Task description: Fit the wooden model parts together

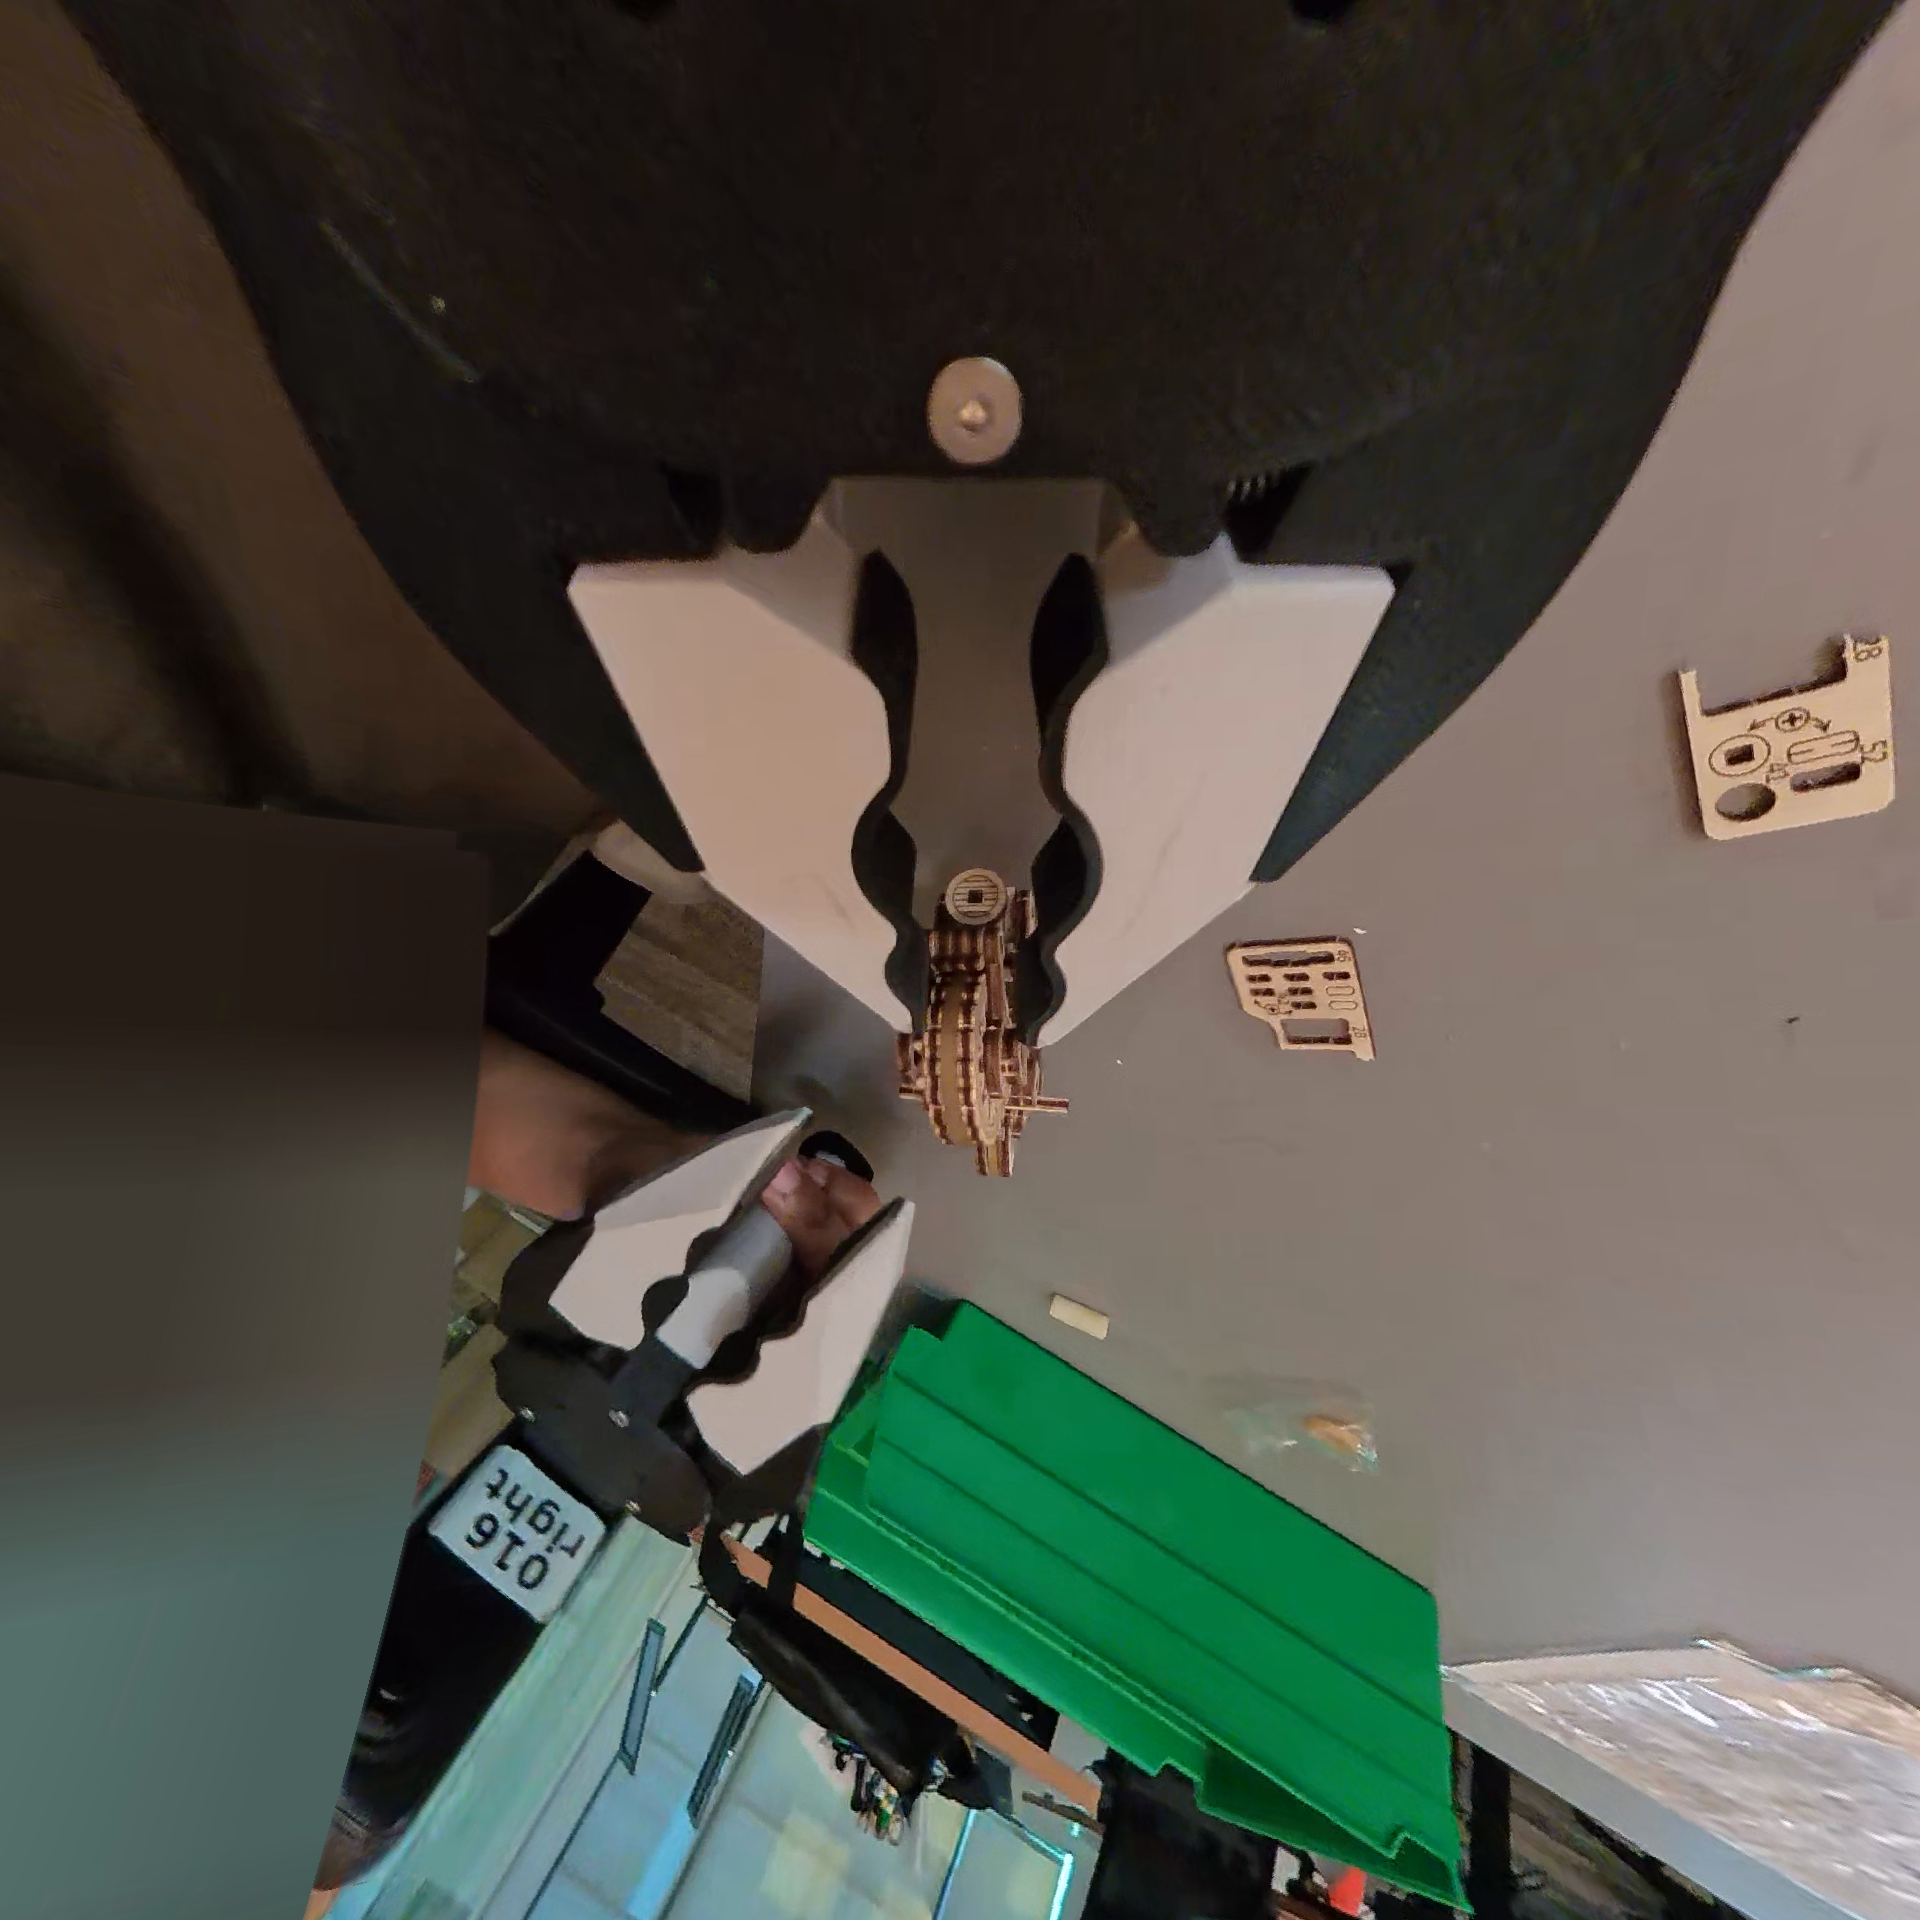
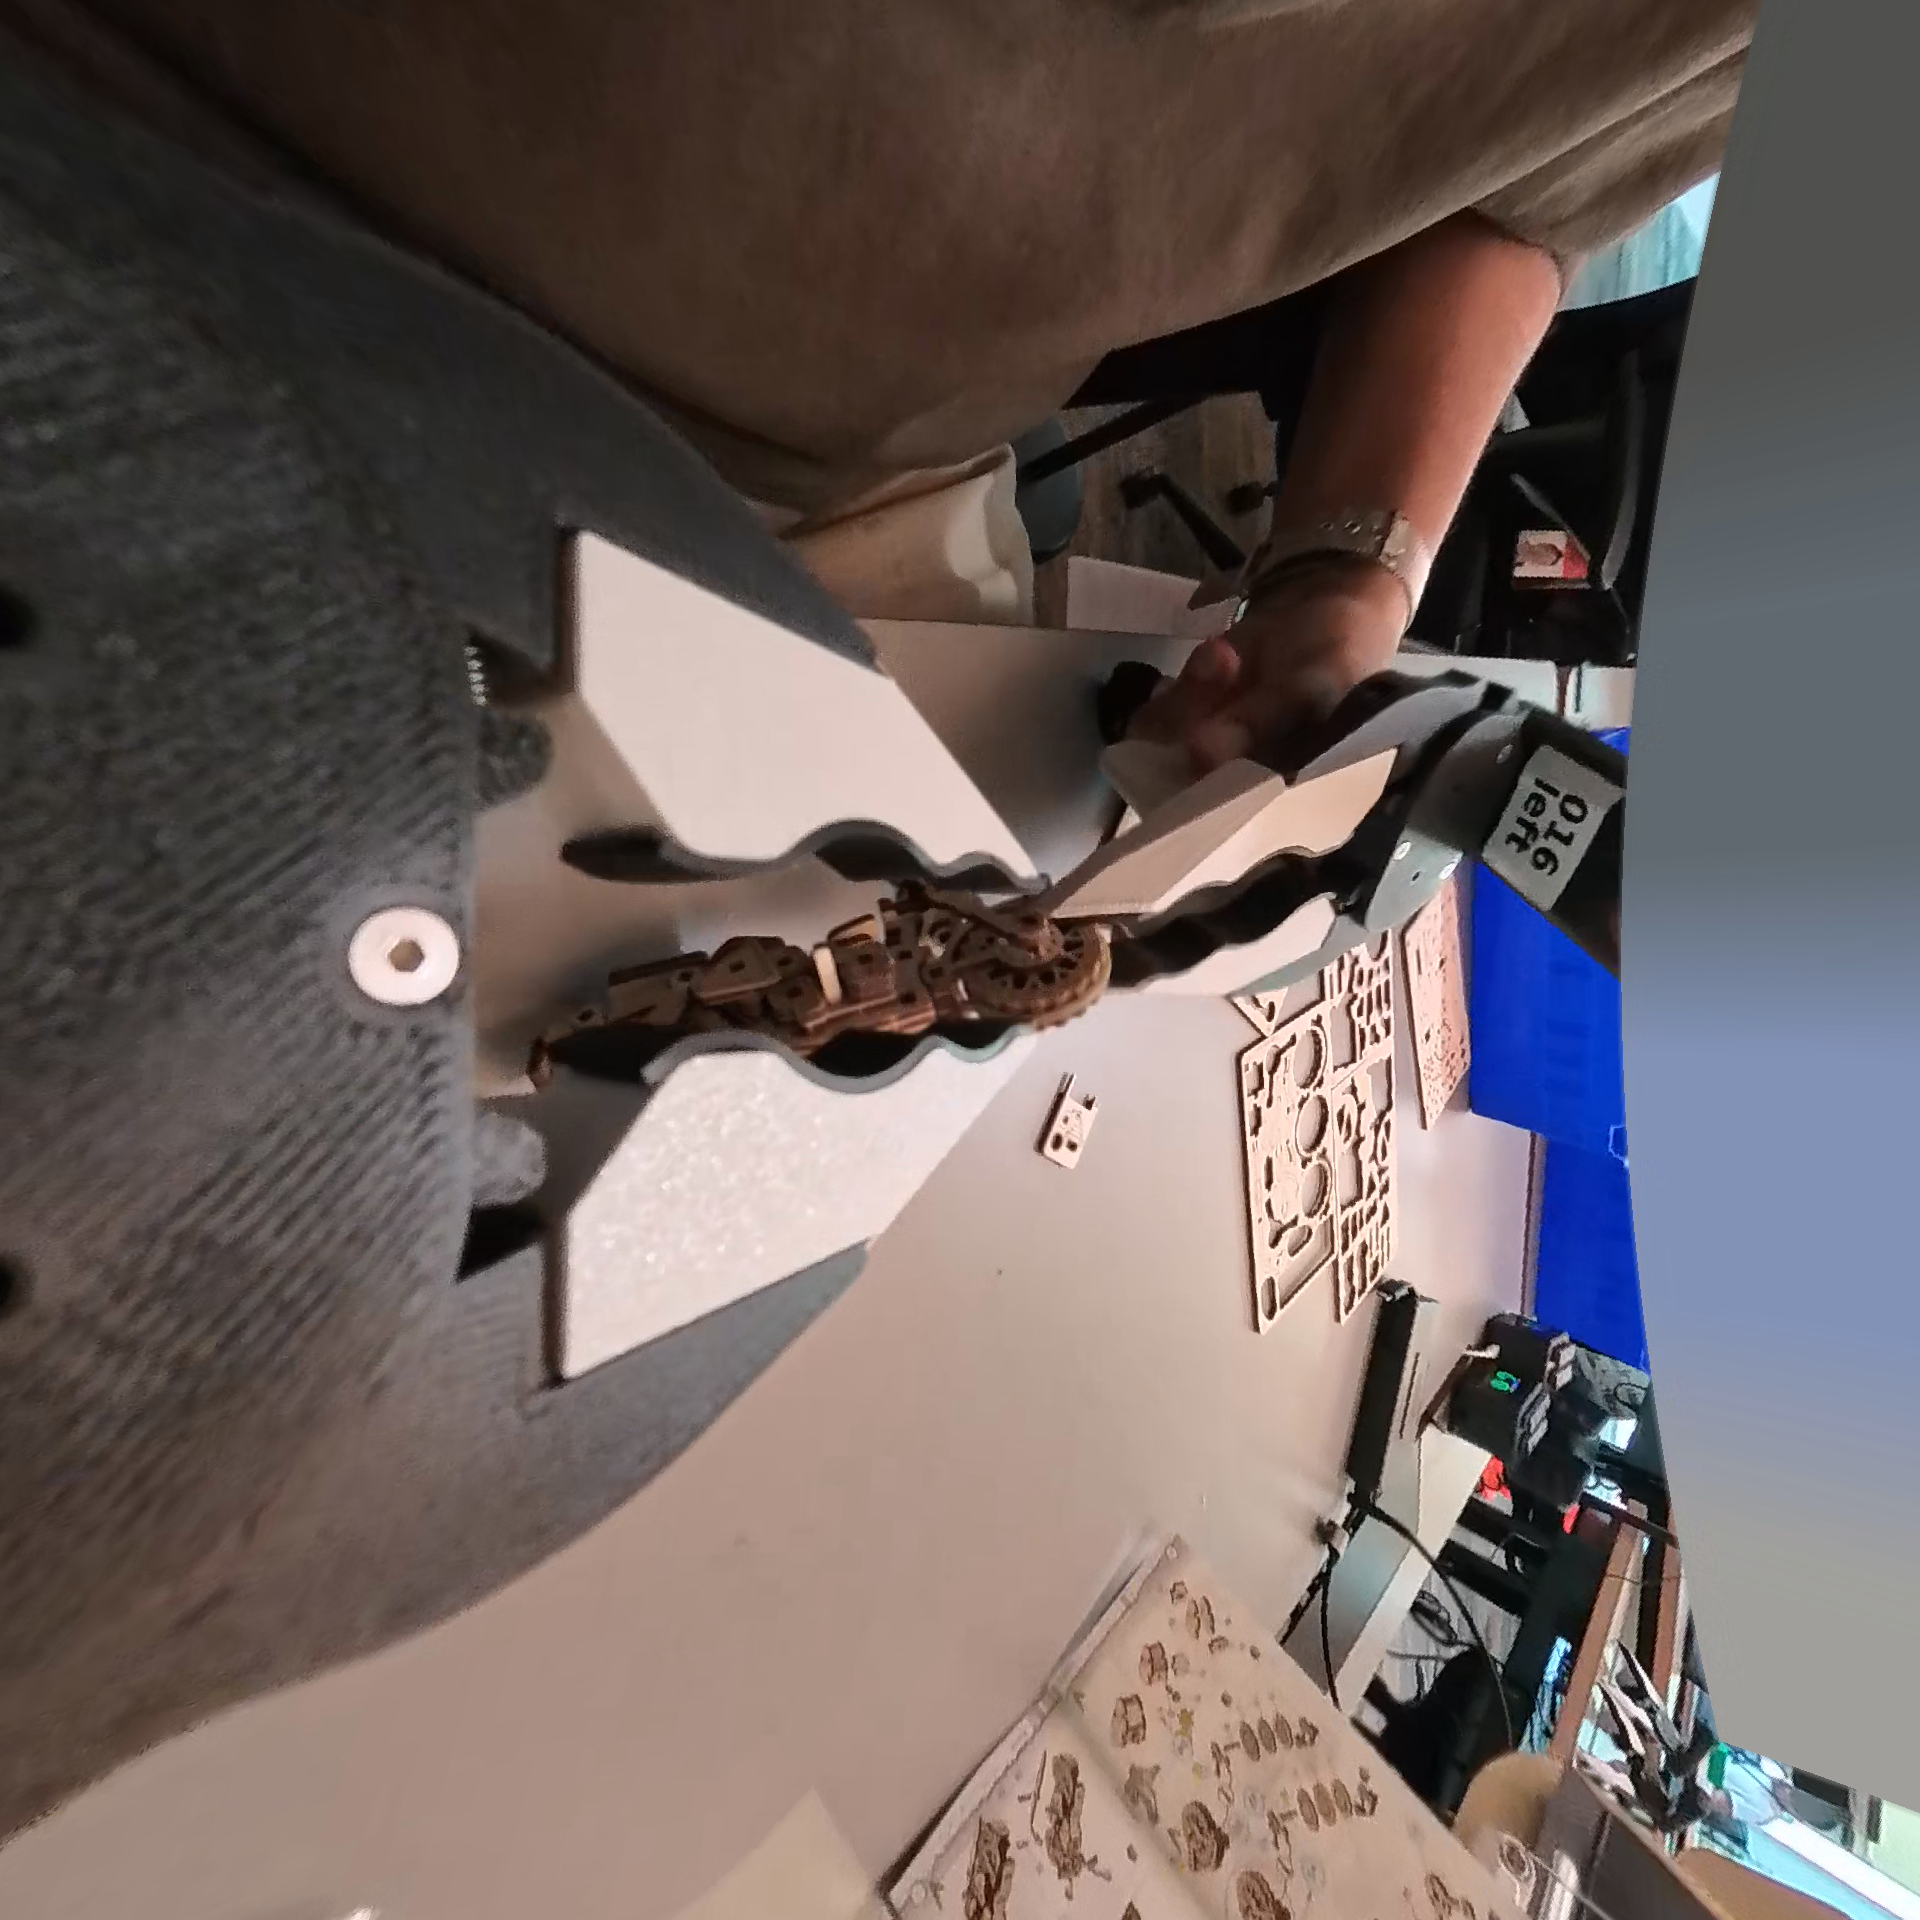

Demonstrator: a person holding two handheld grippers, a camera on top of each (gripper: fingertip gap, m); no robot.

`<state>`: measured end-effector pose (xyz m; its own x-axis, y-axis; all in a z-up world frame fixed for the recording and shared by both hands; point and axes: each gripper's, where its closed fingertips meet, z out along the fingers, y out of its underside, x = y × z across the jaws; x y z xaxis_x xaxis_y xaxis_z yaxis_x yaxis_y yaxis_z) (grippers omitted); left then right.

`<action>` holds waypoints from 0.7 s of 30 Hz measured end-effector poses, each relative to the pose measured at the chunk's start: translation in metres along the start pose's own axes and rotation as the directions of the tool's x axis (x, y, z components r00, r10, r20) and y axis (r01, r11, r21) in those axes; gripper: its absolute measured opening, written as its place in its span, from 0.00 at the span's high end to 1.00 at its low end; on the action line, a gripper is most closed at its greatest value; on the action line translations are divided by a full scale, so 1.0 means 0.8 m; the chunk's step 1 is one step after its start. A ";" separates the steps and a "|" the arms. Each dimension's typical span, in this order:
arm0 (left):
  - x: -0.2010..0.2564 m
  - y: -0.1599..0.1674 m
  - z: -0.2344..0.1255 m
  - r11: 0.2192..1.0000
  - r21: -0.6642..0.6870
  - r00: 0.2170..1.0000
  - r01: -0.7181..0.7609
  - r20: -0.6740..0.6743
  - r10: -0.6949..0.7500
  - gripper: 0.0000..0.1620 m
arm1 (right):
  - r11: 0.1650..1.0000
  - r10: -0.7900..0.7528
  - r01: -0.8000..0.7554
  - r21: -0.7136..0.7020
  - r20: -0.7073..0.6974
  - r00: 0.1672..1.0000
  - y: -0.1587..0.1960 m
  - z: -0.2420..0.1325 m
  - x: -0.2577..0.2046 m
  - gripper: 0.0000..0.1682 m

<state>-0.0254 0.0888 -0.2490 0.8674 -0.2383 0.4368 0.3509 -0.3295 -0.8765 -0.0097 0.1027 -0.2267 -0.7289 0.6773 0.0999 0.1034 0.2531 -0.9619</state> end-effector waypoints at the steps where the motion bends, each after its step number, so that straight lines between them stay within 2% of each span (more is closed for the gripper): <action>1: -0.002 -0.001 0.000 1.000 0.005 1.000 0.013 0.008 -0.013 0.92 | 1.000 -0.013 0.013 -0.015 -0.008 1.000 0.003 0.002 0.000 0.89; 11: -0.009 -0.001 0.002 0.996 0.026 0.996 0.085 0.031 -0.086 0.92 | 0.995 -0.055 0.047 -0.092 -0.089 0.995 0.012 0.018 0.001 0.96; 21: -0.010 -0.002 0.003 0.994 0.042 0.994 0.100 0.044 -0.102 0.92 | 0.989 -0.084 0.071 -0.128 -0.104 0.991 0.019 0.019 0.002 0.98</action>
<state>-0.0323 0.0937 -0.2515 0.8417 -0.1627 0.5148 0.4508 -0.3130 -0.8360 -0.0200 0.0971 -0.2447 -0.6605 0.7218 0.2067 0.1376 0.3869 -0.9118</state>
